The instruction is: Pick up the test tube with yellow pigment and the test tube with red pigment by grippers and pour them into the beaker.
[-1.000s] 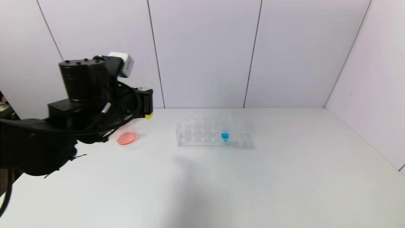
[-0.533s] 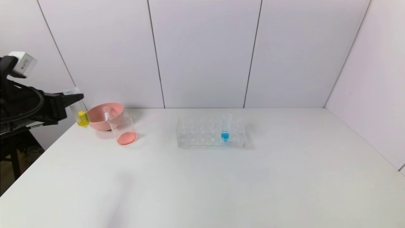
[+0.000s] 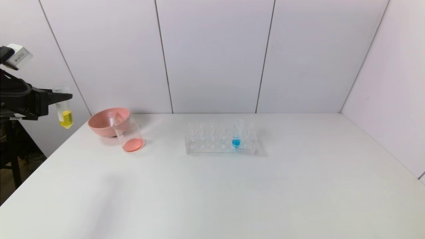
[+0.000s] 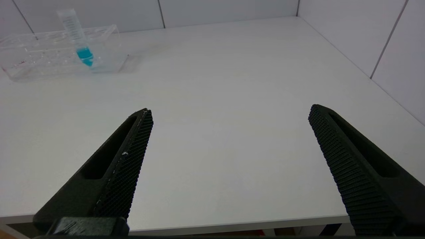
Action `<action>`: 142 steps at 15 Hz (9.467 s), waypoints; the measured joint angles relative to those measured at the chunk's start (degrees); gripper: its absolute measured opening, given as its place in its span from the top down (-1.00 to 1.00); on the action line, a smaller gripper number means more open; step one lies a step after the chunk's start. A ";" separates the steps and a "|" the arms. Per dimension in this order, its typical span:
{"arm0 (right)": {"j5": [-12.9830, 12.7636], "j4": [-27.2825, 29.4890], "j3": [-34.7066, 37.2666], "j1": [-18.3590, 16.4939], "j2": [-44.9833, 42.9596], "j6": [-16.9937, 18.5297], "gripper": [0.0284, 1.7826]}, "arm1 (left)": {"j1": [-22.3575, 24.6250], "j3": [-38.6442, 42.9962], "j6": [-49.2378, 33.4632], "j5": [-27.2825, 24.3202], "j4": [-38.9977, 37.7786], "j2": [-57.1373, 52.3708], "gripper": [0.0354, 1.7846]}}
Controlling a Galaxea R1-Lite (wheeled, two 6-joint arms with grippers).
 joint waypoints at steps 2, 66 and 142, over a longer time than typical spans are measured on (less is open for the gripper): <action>0.00 -0.02 0.00 0.00 0.00 0.00 -0.92 | -0.72 -7.79 6.51 0.63 11.15 3.43 0.56; 0.00 -0.02 0.00 0.00 0.00 0.02 -0.92 | -28.03 -43.11 32.94 55.80 49.86 25.09 0.56; 0.02 0.00 0.00 0.00 0.00 0.00 -0.92 | -22.24 57.75 -12.29 32.02 -6.03 -90.98 -0.98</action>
